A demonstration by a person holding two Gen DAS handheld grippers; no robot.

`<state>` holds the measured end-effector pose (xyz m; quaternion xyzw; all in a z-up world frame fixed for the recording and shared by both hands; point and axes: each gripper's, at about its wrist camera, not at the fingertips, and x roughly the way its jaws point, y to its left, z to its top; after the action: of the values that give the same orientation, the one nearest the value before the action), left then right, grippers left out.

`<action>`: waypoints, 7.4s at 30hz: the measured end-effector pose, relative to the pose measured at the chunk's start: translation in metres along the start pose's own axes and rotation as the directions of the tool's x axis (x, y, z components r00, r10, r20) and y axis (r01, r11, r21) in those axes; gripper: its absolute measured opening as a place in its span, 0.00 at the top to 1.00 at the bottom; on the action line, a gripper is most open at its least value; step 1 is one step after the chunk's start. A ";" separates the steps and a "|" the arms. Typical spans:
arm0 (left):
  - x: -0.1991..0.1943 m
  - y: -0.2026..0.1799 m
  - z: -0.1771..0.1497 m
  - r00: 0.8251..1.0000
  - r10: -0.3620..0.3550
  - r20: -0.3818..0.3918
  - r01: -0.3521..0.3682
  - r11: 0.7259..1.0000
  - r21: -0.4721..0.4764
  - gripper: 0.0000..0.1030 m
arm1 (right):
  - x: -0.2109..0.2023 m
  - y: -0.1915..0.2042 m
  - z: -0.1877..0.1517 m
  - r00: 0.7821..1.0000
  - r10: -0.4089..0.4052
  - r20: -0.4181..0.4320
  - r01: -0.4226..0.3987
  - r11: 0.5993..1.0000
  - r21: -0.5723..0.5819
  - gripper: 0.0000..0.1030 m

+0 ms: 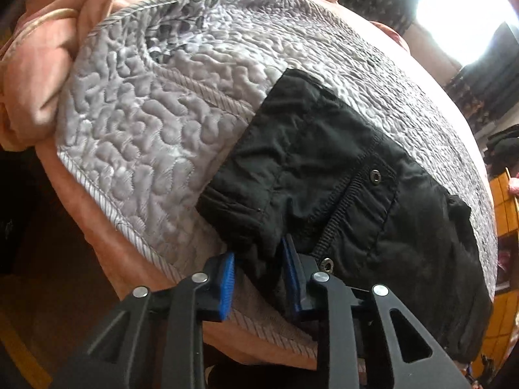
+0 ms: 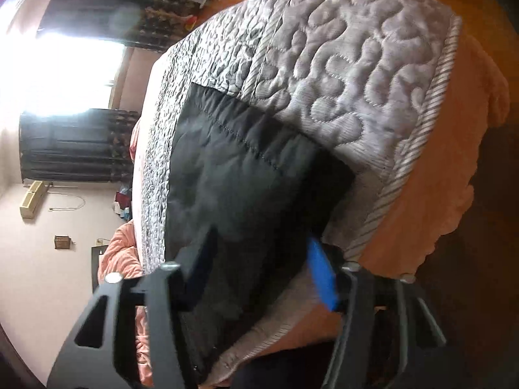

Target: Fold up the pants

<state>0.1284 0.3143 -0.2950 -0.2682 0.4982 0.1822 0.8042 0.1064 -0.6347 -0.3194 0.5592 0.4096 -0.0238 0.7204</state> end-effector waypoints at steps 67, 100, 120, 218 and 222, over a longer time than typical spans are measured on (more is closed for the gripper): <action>0.013 -0.030 -0.005 0.998 0.059 0.032 -0.059 0.998 -0.002 0.08 | 0.005 -0.046 0.000 0.945 0.312 0.101 -0.318 0.947 0.045 0.45; -0.021 -0.007 -0.032 0.969 -0.011 0.248 0.061 0.979 -0.196 0.07 | -0.087 0.197 -0.082 0.955 0.134 0.266 0.029 0.846 -0.532 0.83; -0.018 -0.010 -0.032 0.973 -0.031 0.229 0.074 0.980 -0.182 0.07 | -0.094 0.251 -0.131 0.932 0.059 0.356 0.194 0.751 -0.631 0.85; -0.016 0.002 -0.037 0.968 -0.084 0.236 0.139 0.964 -0.225 0.07 | 0.005 0.379 -0.330 0.881 0.000 0.472 0.469 0.118 -0.875 0.85; -0.016 0.006 -0.037 0.967 -0.093 0.237 0.150 0.960 -0.235 0.07 | 0.015 0.381 -0.345 0.878 -0.007 0.478 0.477 0.072 -0.876 0.85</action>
<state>0.0917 0.2960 -0.2954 -0.3760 0.3600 0.2226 0.8243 0.1097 -0.2016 -0.0428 -0.1519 0.2736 0.0309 0.9493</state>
